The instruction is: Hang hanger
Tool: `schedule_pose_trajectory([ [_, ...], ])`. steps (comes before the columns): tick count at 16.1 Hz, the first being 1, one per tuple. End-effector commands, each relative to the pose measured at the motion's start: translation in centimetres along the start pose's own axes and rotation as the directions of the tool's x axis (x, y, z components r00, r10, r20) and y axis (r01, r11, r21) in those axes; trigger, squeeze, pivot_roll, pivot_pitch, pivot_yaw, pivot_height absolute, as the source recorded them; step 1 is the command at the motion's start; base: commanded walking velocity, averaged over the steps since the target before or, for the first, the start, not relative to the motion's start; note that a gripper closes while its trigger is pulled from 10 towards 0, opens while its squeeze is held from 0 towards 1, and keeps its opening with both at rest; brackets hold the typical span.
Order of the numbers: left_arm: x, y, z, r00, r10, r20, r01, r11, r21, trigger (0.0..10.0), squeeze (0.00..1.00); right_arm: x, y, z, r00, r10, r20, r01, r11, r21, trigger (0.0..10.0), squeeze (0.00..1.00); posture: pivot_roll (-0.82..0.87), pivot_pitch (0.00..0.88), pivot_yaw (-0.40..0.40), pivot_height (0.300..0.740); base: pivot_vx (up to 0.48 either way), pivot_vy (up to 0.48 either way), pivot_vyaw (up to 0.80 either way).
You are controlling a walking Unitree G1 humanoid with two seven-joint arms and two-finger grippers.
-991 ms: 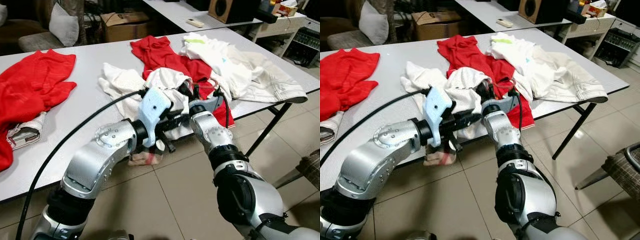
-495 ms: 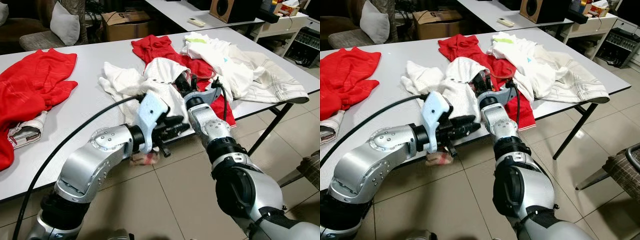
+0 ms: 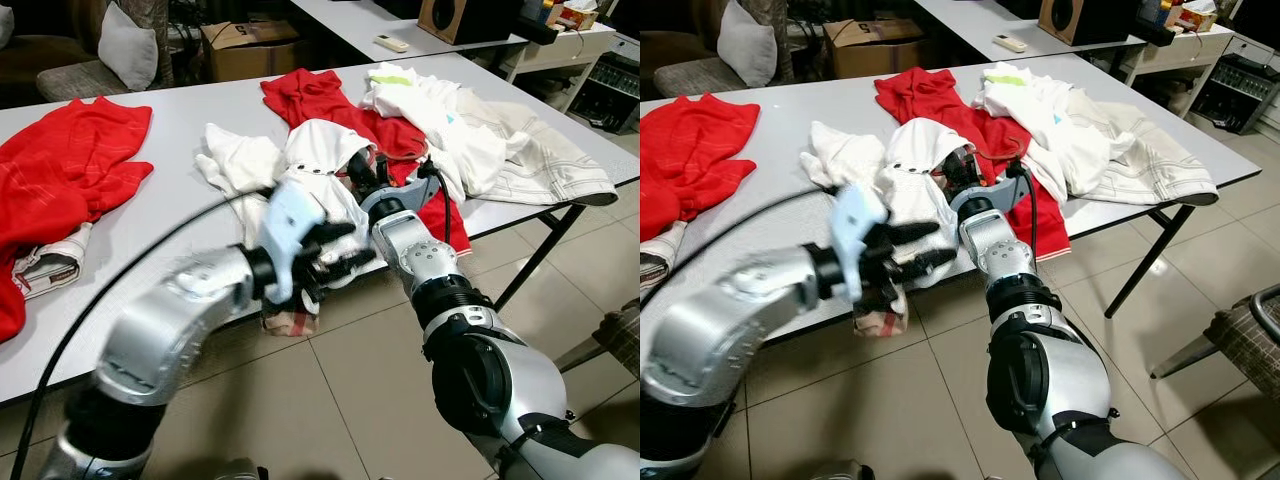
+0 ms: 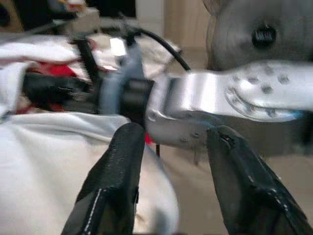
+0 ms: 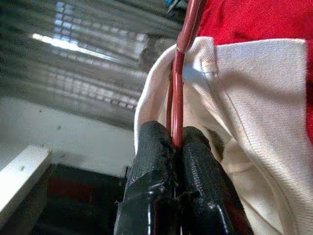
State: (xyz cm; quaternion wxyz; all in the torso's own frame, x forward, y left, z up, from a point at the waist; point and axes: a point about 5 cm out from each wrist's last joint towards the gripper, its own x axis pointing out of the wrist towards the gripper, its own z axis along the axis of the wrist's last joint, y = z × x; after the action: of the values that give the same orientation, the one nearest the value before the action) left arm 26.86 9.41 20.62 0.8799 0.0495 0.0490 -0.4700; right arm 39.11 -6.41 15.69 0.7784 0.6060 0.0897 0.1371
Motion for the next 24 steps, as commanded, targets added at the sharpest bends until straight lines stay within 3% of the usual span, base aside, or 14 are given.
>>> schedule_pose_trajectory([
  [1,-1.2,1.1,0.2,0.998,0.066,0.019,-0.065,0.997,-0.033,10.0,1.00,0.0,1.1,1.4,0.997,0.074,0.011,-0.073,0.996,-0.053,10.0,0.00,0.06,0.000,-0.044,0.740,0.000,0.000,0.00],
  [2,-2.3,2.2,0.1,0.992,0.126,0.016,-0.125,0.991,-0.050,10.0,0.98,-0.3,1.0,1.8,0.995,0.099,0.003,-0.098,0.992,-0.074,10.0,0.00,0.06,0.000,-0.043,0.740,0.000,0.000,0.80],
  [3,-4.2,4.0,-0.4,0.972,0.237,0.006,-0.236,0.969,-0.069,10.0,0.43,-1.1,1.0,2.6,0.989,0.148,-0.013,-0.149,0.984,-0.100,10.0,0.00,0.06,0.000,-0.036,0.740,0.000,0.000,0.80],
  [4,-4.6,4.3,-0.5,0.964,0.264,0.004,-0.263,0.962,-0.073,10.0,0.43,-1.4,1.0,2.7,0.987,0.159,-0.017,-0.160,0.982,-0.100,10.0,0.00,0.06,0.000,-0.035,0.740,0.000,0.000,0.80],
  [5,-5.5,5.1,-1.0,0.946,0.323,-0.004,-0.322,0.942,-0.100,10.0,0.00,-2.2,1.0,3.1,0.981,0.193,-0.034,-0.195,0.976,-0.093,10.0,0.00,0.06,0.000,-0.034,0.740,0.000,0.000,0.80],
  [7,-6.7,5.8,-2.8,0.905,0.424,-0.031,-0.425,0.901,-0.084,10.0,0.00,-4.5,1.0,3.6,0.965,0.242,-0.100,-0.255,0.956,-0.147,10.0,0.00,0.05,0.000,-0.026,0.740,0.000,0.000,0.80],
  [9,-6.6,5.6,-4.1,0.873,0.487,-0.037,-0.488,0.865,-0.120,10.0,0.00,-6.8,0.9,4.2,0.952,0.268,-0.146,-0.286,0.951,-0.117,10.0,0.00,0.04,0.000,-0.027,0.740,0.000,0.000,0.80],
  [10,-6.1,4.9,-4.7,0.877,0.479,-0.039,-0.479,0.863,-0.163,10.0,0.00,-8.6,1.1,4.5,0.935,0.298,-0.190,-0.326,0.935,-0.137,10.0,0.00,0.03,0.000,-0.029,0.740,0.000,0.000,0.80],
  [11,-5.8,3.8,-5.4,0.895,0.441,-0.059,-0.445,0.881,-0.159,10.0,0.00,-10.3,1.5,4.6,0.917,0.321,-0.236,-0.365,0.915,-0.173,10.0,0.00,0.02,0.000,-0.034,0.740,0.000,0.000,0.80],
  [14,-5.8,2.8,-6.1,0.906,0.415,-0.082,-0.423,0.892,-0.161,10.0,0.00,-12.2,1.3,4.6,0.908,0.294,-0.298,-0.365,0.904,-0.221,10.0,0.00,0.00,0.000,-0.038,0.740,0.000,0.000,0.80],
  [15,-5.7,2.0,-6.8,0.914,0.395,-0.094,-0.405,0.900,-0.161,10.0,0.00,-13.7,0.9,4.7,0.909,0.244,-0.337,-0.343,0.899,-0.272,10.0,0.00,-0.01,0.000,-0.045,0.740,0.000,0.000,0.80],
  [20,-5.9,0.8,-7.6,0.911,0.398,-0.107,-0.411,0.896,-0.166,10.0,0.00,-16.3,0.3,4.5,0.903,0.110,-0.416,-0.293,0.864,-0.409,10.0,0.00,0.00,0.000,-0.071,0.740,0.000,0.000,0.80],
  [24,-5.7,0.0,-7.7,0.918,0.381,-0.113,-0.396,0.902,-0.174,10.0,0.00,-17.6,0.0,3.6,0.877,0.021,-0.480,-0.274,0.842,-0.464,10.0,0.00,-0.01,0.000,-0.073,0.740,0.000,0.000,0.80],
])
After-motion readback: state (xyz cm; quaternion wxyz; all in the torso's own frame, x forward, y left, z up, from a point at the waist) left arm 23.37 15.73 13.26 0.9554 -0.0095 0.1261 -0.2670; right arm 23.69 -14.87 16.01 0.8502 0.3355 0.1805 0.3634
